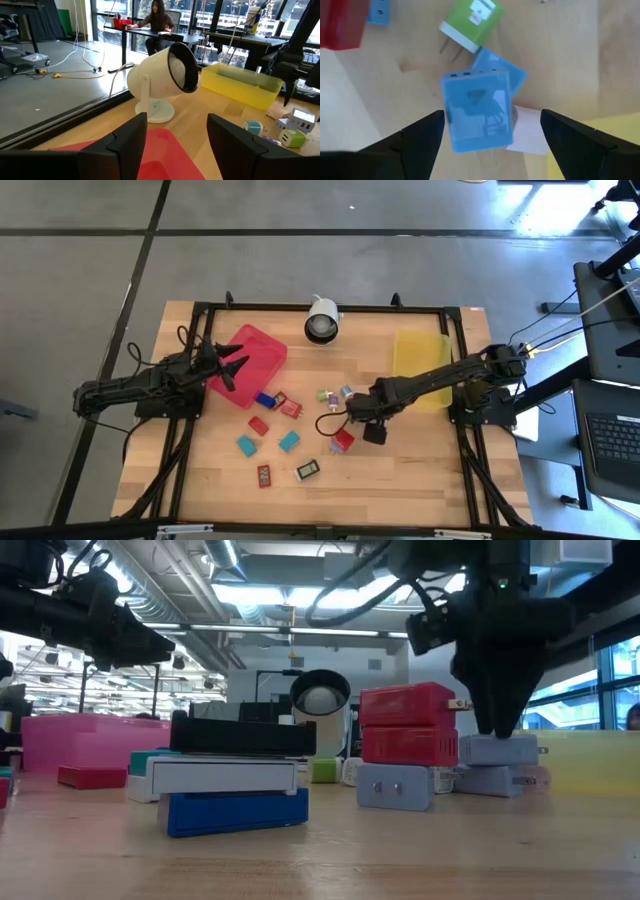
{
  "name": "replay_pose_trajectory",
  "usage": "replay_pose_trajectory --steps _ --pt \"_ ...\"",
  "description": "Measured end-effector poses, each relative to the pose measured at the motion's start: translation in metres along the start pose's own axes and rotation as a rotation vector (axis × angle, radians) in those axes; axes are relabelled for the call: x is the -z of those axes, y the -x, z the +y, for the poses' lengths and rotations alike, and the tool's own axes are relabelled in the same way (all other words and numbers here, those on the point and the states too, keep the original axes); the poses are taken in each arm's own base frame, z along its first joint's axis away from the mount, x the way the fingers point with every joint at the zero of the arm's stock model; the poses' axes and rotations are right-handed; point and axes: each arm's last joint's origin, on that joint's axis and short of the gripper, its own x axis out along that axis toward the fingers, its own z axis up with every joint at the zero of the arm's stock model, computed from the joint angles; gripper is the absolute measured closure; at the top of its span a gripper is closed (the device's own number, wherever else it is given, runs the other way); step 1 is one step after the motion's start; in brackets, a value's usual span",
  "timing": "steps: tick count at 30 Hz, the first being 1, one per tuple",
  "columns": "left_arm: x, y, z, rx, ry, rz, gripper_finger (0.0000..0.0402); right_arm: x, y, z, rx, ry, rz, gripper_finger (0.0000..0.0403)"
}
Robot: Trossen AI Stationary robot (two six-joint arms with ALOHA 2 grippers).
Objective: Pick & Place Office items
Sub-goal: Put the blue charger adapter into the yellow bin
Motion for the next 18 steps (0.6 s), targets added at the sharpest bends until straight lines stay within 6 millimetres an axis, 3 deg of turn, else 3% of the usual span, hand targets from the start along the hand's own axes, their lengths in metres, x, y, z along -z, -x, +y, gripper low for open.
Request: replay_pose_trajectory --steps 13,18 --pt "0.000 0.000 0.000 0.000 0.000 0.000 0.0199 0.000 -0.016 -0.008 -0.029 0.010 -0.009 0.0069" --pt "0.000 0.000 0.000 0.000 0.000 0.000 0.0197 0.000 -0.016 -0.008 -0.025 0.003 -0.011 0.0094"
